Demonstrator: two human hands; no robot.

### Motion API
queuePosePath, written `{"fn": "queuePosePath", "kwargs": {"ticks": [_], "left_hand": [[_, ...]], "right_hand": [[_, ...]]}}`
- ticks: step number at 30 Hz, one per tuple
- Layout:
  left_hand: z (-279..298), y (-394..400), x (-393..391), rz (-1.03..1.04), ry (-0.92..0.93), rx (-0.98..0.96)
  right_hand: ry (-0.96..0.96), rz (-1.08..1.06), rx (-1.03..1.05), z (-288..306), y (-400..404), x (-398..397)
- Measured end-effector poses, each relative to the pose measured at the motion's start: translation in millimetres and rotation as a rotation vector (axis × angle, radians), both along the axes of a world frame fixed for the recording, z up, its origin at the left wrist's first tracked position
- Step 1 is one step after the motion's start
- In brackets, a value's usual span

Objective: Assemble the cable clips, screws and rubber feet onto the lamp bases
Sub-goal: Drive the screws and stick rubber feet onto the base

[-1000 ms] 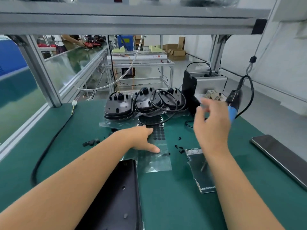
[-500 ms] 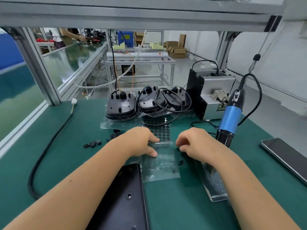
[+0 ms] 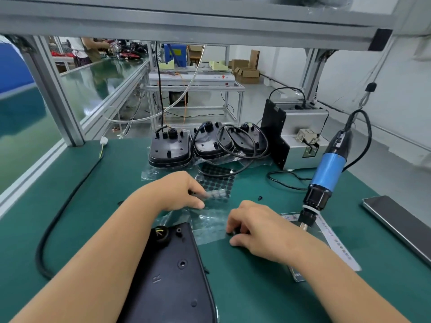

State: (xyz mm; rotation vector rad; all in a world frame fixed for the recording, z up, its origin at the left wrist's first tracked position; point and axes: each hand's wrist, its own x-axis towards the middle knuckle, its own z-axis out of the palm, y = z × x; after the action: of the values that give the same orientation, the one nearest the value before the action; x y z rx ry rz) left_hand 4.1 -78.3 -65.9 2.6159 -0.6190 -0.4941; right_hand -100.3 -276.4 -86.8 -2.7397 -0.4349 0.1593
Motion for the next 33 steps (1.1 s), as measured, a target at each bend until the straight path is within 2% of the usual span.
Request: {"fn": "queuePosePath", "kwargs": {"ticks": [10, 12, 14, 16, 18, 24, 29, 33], "left_hand": [[-5.5, -0.8, -3.3, 0.010, -0.022, -0.020], [-6.4, -1.1, -3.1, 0.010, -0.030, -0.018], [-7.3, -1.2, -2.7, 0.009, -0.046, -0.011], [-7.8, -1.6, -2.3, 0.007, -0.056, -0.007], [-7.8, -1.6, -2.9, 0.010, -0.061, -0.027], [-8.5, -2.7, -4.2, 0.015, -0.102, -0.064], [-9.2, -3.1, -5.6, 0.036, -0.134, -0.091], [-8.2, -9.3, -9.2, 0.011, -0.221, -0.037]], "right_hand": [[-0.211, -0.188, -0.075, -8.0, -8.4, 0.8], [-0.235, -0.080, 0.038, -5.8, -0.3, -11.4], [-0.144, 0.082, 0.143, -4.4, 17.0, -24.8], [-0.076, 0.173, 0.160, -7.7, 33.6, -32.8], [-0.100, 0.181, 0.132, -10.5, 39.3, -34.4], [-0.209, -0.017, -0.068, -8.3, 16.0, -18.0], [-0.146, -0.187, -0.161, 0.2, -8.4, 9.9], [-0.154, -0.212, -0.050, 15.1, -14.2, 28.6]]}}
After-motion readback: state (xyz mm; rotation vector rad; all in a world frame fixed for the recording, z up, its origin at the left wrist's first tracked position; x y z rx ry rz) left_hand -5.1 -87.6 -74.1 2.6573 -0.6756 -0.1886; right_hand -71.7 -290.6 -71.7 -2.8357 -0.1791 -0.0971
